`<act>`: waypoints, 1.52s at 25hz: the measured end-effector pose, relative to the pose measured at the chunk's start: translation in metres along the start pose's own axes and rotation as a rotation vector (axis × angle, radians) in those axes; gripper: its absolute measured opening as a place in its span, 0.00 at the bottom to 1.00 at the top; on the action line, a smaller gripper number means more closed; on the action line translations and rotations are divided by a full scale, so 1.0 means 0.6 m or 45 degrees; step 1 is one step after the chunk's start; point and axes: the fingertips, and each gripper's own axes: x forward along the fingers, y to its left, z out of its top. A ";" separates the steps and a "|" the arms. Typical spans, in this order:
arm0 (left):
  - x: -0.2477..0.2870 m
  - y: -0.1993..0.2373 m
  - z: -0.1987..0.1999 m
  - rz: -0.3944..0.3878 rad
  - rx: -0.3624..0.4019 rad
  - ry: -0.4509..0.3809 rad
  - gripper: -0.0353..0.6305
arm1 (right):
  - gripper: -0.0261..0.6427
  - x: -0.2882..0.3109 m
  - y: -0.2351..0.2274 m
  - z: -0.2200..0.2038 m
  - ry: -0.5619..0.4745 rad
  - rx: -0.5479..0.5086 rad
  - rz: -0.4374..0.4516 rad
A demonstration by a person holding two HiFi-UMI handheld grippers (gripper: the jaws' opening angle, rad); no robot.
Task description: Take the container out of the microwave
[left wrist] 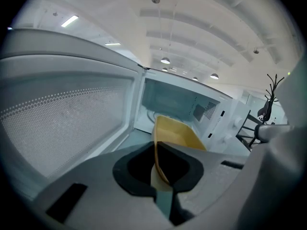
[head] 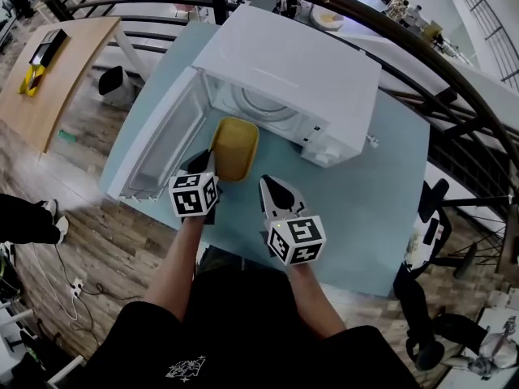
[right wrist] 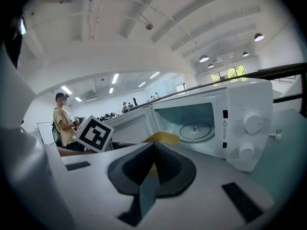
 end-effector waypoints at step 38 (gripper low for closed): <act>-0.001 0.071 -0.116 -0.009 0.003 0.105 0.09 | 0.05 0.024 0.024 -0.099 0.139 0.039 0.008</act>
